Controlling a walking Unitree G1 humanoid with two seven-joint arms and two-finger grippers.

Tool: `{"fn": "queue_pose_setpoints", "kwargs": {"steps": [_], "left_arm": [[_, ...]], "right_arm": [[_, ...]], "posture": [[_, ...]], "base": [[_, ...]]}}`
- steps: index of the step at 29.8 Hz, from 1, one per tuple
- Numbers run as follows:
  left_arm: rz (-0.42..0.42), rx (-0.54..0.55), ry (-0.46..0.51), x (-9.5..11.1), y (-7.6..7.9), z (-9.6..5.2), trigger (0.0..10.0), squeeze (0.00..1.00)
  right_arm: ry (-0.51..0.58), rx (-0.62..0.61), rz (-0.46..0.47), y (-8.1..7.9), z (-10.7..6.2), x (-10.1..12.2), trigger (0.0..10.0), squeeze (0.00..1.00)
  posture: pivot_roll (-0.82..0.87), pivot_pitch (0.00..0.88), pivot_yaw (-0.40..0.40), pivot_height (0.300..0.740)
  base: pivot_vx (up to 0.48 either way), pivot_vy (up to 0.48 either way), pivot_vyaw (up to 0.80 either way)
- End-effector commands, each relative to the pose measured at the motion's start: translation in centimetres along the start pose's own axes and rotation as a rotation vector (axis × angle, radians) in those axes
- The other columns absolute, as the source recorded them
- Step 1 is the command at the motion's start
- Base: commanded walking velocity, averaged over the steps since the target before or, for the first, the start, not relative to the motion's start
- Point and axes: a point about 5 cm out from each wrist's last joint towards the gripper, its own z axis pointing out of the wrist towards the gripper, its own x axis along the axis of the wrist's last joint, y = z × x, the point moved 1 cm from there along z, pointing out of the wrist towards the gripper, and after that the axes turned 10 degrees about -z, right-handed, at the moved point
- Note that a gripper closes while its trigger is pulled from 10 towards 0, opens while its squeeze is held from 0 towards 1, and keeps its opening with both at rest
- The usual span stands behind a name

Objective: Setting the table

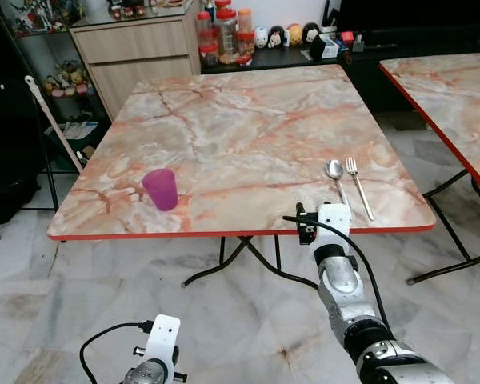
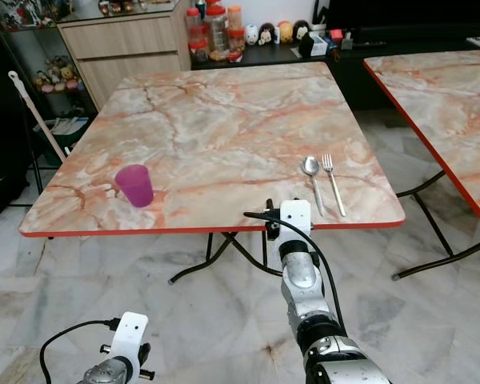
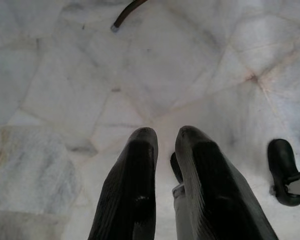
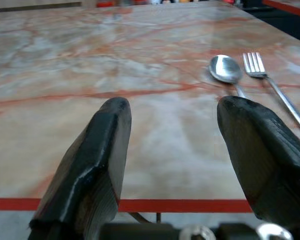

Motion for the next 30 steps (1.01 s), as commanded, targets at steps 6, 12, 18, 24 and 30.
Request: {"fn": "queue_pose_setpoints", "kwargs": {"steps": [6,12,18,24,30], "left_arm": [[-0.006,-0.004,0.000,-0.2,-0.4,-0.1,10.0,0.00],[-0.015,0.014,0.010,0.0,-0.7,-0.1,10.0,0.00],[-0.016,0.021,0.016,0.1,-0.8,-0.1,10.0,0.00],[-0.019,0.021,0.017,0.2,-0.7,0.0,10.0,0.00],[-0.022,0.019,0.017,0.3,-0.5,0.0,10.0,0.00]], "right_arm": [[0.033,0.021,0.010,-0.9,0.5,1.1,10.0,0.00],[0.054,0.028,0.027,-1.3,0.5,1.4,10.0,0.00],[0.050,0.040,0.045,-1.6,0.5,1.4,10.0,0.00],[0.063,0.039,0.040,-1.4,0.6,1.7,10.0,0.00],[0.077,0.047,0.038,-1.5,0.8,2.0,10.0,0.00]], "posture": [[-0.07,0.000,0.089,0.740],[-0.06,0.000,0.090,0.740],[-0.06,0.000,0.089,0.740],[-0.06,0.000,0.084,0.740],[-0.06,0.000,0.076,0.740]], "base": [[0.000,0.000,0.00],[0.000,0.000,0.00],[0.127,0.000,-0.14],[0.254,0.000,-0.77],[0.254,0.000,-0.23]]}}
